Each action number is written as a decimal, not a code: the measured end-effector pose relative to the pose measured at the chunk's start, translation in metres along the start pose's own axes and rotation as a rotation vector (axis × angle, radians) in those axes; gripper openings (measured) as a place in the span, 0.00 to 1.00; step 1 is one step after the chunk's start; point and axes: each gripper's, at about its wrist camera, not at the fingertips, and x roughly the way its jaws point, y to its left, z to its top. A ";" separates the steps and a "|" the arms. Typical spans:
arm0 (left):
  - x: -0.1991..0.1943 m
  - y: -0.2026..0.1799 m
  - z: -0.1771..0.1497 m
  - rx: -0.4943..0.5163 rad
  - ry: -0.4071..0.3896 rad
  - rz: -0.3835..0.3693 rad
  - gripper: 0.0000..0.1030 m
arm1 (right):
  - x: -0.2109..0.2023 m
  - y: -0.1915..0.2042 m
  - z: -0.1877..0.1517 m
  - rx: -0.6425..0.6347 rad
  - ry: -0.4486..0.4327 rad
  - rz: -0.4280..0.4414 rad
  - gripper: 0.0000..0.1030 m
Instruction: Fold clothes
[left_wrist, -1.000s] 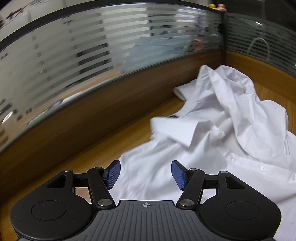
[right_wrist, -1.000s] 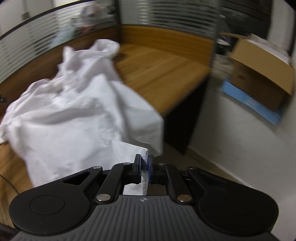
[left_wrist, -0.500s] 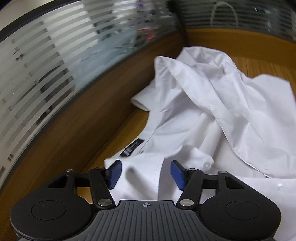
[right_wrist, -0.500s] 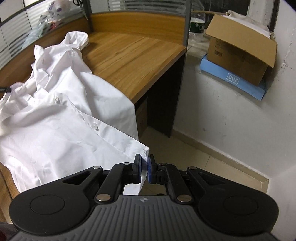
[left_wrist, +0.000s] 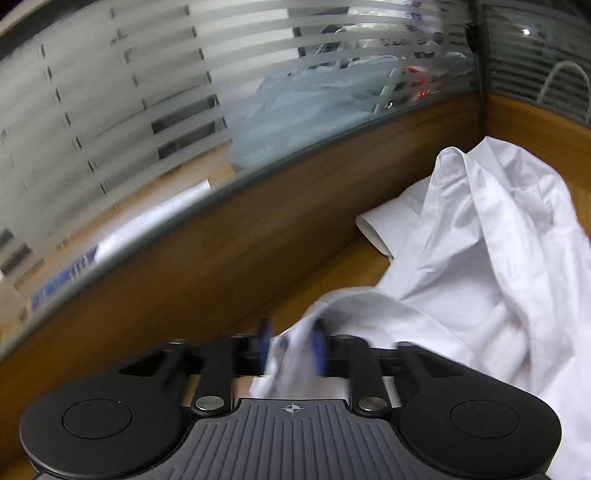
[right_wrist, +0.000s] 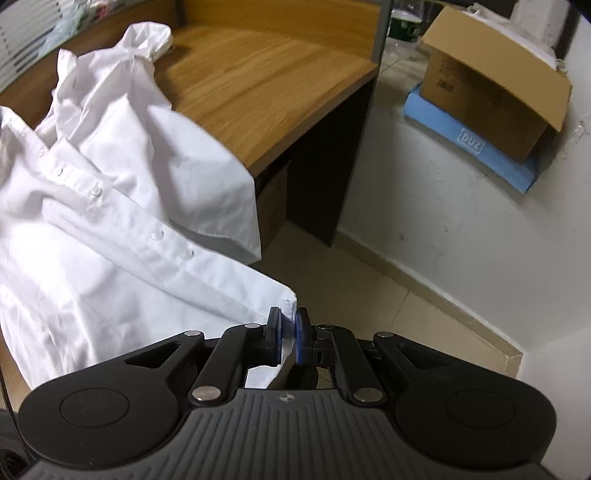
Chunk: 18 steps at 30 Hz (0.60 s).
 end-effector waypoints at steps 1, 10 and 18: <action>-0.006 0.003 -0.003 -0.001 -0.005 -0.013 0.38 | -0.002 -0.001 0.001 -0.003 -0.011 0.002 0.10; -0.048 0.020 -0.048 0.032 0.061 -0.106 0.50 | -0.008 -0.005 0.024 -0.088 -0.111 0.045 0.39; -0.041 0.042 -0.086 -0.002 0.160 -0.075 0.50 | 0.034 0.013 0.069 -0.126 -0.095 0.153 0.64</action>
